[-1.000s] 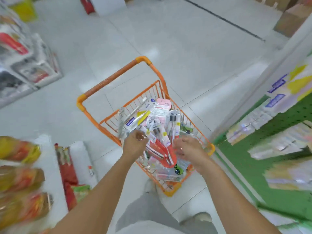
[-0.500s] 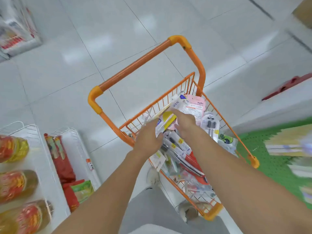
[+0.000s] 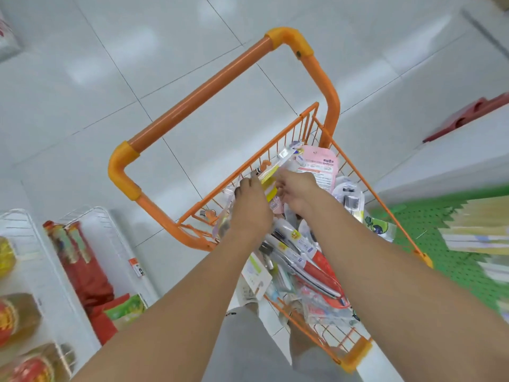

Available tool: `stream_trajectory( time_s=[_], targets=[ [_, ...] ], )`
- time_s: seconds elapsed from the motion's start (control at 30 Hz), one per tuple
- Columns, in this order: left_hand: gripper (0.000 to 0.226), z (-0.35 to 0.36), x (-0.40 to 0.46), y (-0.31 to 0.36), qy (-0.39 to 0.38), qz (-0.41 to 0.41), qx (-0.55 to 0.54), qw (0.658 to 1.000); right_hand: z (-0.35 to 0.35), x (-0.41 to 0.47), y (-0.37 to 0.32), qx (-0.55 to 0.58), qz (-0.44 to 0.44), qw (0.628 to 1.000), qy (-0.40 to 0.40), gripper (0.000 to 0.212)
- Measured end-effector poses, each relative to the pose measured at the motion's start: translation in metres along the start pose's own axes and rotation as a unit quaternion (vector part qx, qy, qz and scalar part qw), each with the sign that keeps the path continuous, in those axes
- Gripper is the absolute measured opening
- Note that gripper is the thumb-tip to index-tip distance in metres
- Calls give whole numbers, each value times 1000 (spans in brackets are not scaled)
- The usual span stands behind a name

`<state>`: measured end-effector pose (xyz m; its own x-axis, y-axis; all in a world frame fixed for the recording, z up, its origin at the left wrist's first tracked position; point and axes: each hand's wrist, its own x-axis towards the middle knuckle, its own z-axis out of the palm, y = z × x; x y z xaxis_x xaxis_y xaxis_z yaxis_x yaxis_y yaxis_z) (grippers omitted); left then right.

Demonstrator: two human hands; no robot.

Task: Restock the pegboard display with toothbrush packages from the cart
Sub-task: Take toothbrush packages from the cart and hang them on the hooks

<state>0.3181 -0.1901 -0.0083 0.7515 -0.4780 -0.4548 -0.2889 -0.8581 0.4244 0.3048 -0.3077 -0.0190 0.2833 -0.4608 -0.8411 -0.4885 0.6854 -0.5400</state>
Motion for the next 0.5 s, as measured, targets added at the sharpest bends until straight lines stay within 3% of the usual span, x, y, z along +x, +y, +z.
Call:
stream_trajectory(
  time_s=[0.1, 0.3, 0.37, 0.5],
  targets=[
    [59, 2, 1, 7, -27, 0, -3, 1000, -3, 6, -3, 14, 14, 1000, -1, 11],
    [56, 12, -10, 16, -21, 16, -70, 997, -17, 12, -4, 45, 12, 999, -14, 3],
    [59, 8, -11, 17, -9, 9, -89, 996, -24, 14, -4, 31, 8, 999, 3, 12],
    [60, -3, -16, 21, 38, 26, -116, 992, -52, -6, -17, -73, -100, 992, 16, 25]
  ],
)
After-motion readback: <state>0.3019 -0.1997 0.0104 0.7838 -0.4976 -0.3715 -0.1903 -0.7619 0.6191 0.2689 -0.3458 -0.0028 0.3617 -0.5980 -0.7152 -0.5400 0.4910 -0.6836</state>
